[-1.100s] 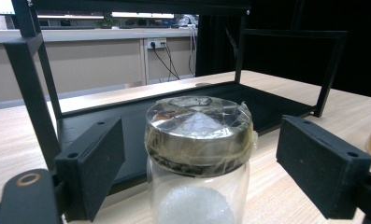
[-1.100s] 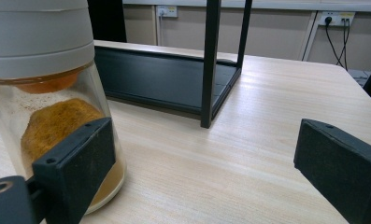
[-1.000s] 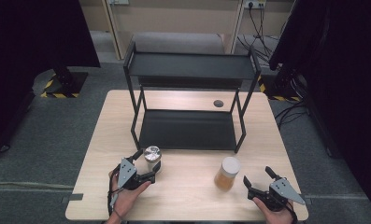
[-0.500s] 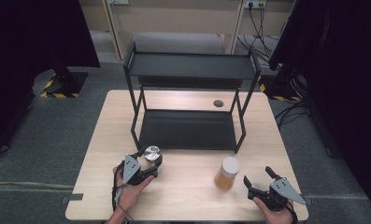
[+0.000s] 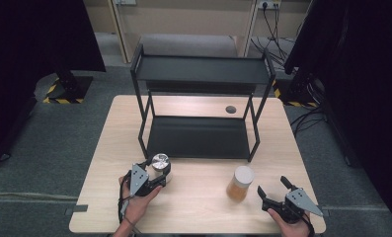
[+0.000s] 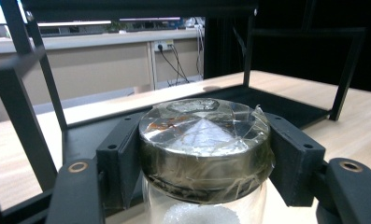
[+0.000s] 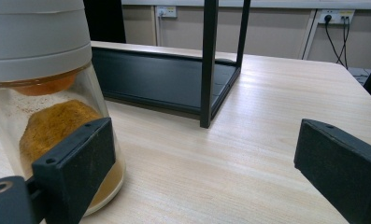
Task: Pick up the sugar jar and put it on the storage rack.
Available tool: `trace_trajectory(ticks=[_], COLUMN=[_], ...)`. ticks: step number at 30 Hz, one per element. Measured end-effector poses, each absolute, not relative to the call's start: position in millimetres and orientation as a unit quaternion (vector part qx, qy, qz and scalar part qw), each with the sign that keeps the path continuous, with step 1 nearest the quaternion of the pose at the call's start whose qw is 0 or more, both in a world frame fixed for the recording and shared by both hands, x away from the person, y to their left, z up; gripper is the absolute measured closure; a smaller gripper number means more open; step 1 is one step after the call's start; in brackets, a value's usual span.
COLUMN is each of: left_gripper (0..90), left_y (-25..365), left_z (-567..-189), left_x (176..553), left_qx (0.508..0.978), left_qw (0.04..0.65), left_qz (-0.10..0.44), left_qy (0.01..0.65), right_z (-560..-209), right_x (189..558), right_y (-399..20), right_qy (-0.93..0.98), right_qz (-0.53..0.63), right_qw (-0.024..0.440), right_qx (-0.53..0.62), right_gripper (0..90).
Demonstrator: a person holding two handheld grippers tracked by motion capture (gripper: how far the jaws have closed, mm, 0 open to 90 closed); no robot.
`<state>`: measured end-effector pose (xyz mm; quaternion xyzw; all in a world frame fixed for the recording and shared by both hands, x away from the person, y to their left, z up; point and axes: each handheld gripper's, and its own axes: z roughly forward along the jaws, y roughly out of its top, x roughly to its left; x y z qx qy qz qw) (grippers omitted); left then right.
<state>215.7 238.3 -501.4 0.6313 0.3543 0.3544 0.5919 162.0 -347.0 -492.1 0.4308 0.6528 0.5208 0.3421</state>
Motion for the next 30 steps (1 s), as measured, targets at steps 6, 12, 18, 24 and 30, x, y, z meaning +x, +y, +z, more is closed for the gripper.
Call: trace_trajectory(ticks=[6,12,18,24,30], left_gripper=[34.5,34.5,34.6,34.6,34.6], left_y=[239,240,239,238,235], left_z=[-491,-479,-467,-458,-450], left_x=[212,210,210,212,213], left_qx=[0.621,0.610,0.601,0.592,0.585], left_qw=[0.602,0.608,0.614,0.620,0.622], left_qz=[0.359,0.369,0.381,0.386,0.396], left_qy=[0.351,0.348,0.341,0.341,0.337], right_z=[-492,-492,-492,-492,-492], right_x=[162,162,162,162,162], right_y=[-347,-347,-346,-347,-347], right_qy=[0.652,0.652,0.652,0.650,0.650], right_qz=[0.521,0.520,0.520,0.522,0.522], right_qw=[0.342,0.343,0.343,0.342,0.341], right_qx=[0.432,0.431,0.432,0.433,0.434], right_gripper=[5.5,5.5,5.5,5.5,5.5])
